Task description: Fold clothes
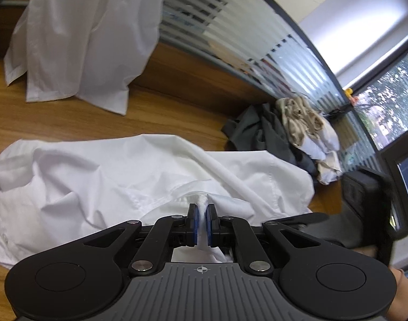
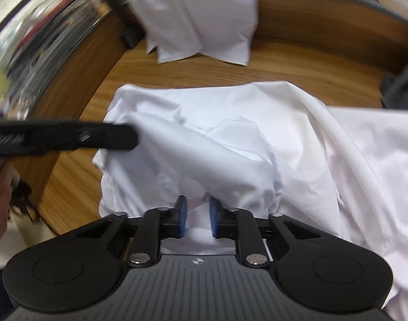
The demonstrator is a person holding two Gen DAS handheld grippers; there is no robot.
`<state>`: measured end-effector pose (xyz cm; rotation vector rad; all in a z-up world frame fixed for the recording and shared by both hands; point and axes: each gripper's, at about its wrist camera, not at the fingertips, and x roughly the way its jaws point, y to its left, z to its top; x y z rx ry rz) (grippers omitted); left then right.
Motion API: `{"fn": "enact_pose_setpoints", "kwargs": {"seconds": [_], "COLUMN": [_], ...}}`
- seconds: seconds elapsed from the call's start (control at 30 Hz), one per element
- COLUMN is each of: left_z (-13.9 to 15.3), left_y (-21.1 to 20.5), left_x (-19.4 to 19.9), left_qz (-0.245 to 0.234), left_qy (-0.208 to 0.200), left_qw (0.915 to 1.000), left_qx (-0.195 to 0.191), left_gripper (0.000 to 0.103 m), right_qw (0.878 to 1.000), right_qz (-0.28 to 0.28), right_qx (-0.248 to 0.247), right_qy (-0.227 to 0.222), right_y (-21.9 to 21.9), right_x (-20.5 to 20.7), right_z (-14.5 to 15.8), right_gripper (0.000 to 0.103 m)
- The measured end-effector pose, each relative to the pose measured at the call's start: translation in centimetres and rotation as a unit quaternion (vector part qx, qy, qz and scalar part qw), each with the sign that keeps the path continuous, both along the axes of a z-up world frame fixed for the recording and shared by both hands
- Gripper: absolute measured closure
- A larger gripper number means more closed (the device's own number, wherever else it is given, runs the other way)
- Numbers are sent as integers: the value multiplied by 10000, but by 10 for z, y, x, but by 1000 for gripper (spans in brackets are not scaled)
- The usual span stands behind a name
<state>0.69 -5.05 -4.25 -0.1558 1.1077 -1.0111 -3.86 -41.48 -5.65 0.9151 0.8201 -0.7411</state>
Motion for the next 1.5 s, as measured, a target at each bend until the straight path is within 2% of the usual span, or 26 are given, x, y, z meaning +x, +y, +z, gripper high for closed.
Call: {"fn": "enact_pose_setpoints", "kwargs": {"seconds": [0.13,0.3,0.4,0.63,0.87,1.07,1.13,1.2,1.23,1.27,1.33,1.4,1.5], "left_z": [5,4,3,3,-3,-14,-13,-11,-9,-7,-1,0,-9], "left_y": [-4,-5,-4,-6,-8,-3,1,6,9,13,19,25,33], "left_x": [-5,-8,-8,-9,-9,-3,-3,-2,-1,0,2,6,17], "left_qz": [-122,-111,-89,-97,-103,108,180,249,283,316,313,400,737], "left_qy": [-27,27,56,65,59,386,496,591,627,663,674,770,1199], "left_qw": [9999,9999,9999,9999,9999,9991,9984,9977,9974,9970,9969,9956,9889], "left_qx": [-56,-86,-94,-90,-29,-107,-179,-227,-233,-238,-274,-346,-478], "left_gripper": [95,95,95,95,95,95,90,65,42,36,34,26,22], "right_qw": [9969,9942,9929,9865,9833,9812,9834,9859,9867,9875,9885,9898,9913], "right_qz": [-595,-775,-1049,-1566,-1801,-1922,-1810,-1673,-1622,-1574,-1488,-1363,-1171], "right_qx": [347,443,365,314,257,146,59,-14,-39,-61,-83,-176,-333], "right_qy": [-375,-608,-432,-355,-96,95,99,38,-21,-83,-239,-377,-507], "right_y": [-7,-2,-1,1,-5,-10,-9,-6,-4,-2,2,8,16], "right_x": [-13,-5,-4,-4,6,11,11,8,6,3,-4,-10,-18], "right_z": [-8,-12,-16,-23,-37,-55,-58,-55,-51,-47,-36,-21,-1], "right_gripper": [96,96,96,95,94,93,94,99,102,102,102,102,102]}}
